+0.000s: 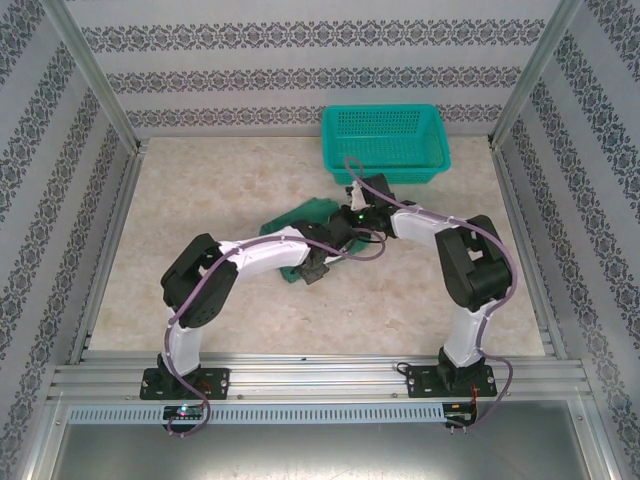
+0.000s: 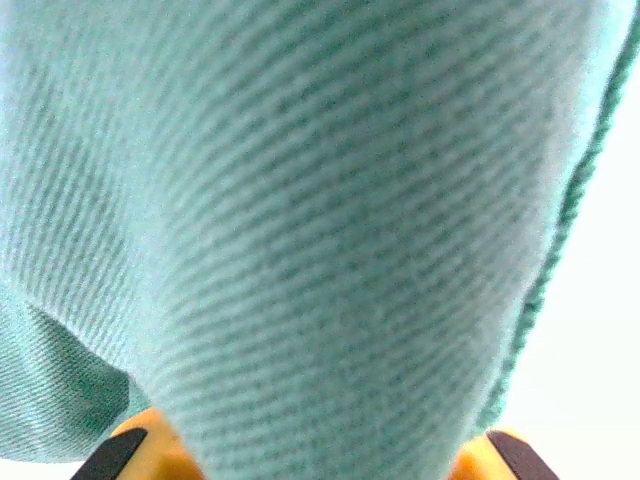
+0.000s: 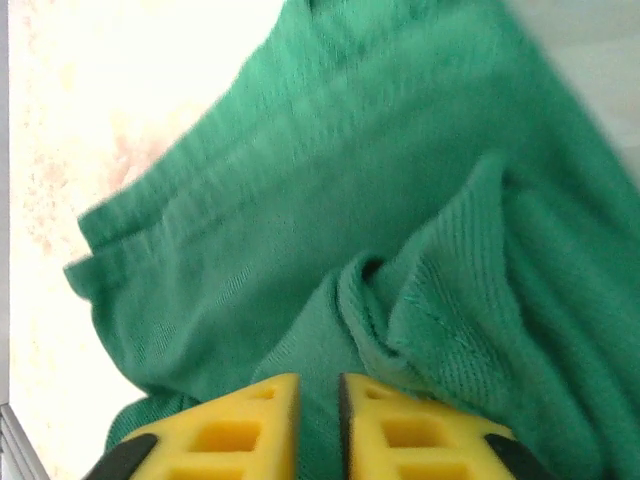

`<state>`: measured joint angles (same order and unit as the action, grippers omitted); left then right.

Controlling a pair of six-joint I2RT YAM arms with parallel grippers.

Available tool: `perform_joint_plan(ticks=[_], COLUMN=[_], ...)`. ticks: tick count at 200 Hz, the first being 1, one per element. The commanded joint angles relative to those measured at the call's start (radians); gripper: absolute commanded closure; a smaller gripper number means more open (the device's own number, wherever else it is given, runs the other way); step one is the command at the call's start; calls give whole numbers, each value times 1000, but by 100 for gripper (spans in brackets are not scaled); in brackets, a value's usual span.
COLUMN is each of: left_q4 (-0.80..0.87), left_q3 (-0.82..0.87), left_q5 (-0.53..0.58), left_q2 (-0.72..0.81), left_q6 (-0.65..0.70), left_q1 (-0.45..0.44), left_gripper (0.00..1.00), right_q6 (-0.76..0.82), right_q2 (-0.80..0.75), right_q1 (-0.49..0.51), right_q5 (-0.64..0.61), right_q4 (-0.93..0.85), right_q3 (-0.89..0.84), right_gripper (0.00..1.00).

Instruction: Roll up the long pants

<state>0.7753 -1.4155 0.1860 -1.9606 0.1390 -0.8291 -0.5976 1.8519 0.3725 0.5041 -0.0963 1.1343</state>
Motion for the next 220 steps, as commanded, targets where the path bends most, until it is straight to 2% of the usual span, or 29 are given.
perform_joint_plan(ticks=[1,42,71,100,126,136,161,170,176,203,220], left_q4=[147,261,229,19,-306,-406,-525,-553,-578,-608,-527], left_q3=[33,-81,-113,-18,155,214,307,333,347,398,394], left_q5=[-337,-452,-721,-996,-1199,-1225,-1242,-1247,-1249,-1251,-1225], left_q2=[16,3,9,88,161,178,200,209,215,261,298], left_q6=[-126,-174,-235,-366,-586,-651,-734,-752,-771,-810,-785], left_q1=[8,18,77,175,260,284,308,314,320,348,371], left_gripper=[100,100,100,100,100,100,100,100,100,100,100], right_q6=[13,5,31,37,37,38,41,49,58,98,109], right_q2=[-109,-283,-320,-387,-432,-438,-425,-409,-394,-337,-310], right_q1=[-89,-147,-140,-134,-133,-133,-127,-120,-113,-58,-26], right_q5=[-145,-187,-144,-159,-157,-141,-108,-80,-61,-30,-31], right_q4=[-84,-73,-166,-184,-192,-197,-204,-210,-217,-247,-263], right_q3=[-31,-104,-105,-171,-190,-185,-156,-144,-131,-90,-69], right_gripper=[73,62,60,60,59,59,57,48,47,42,42])
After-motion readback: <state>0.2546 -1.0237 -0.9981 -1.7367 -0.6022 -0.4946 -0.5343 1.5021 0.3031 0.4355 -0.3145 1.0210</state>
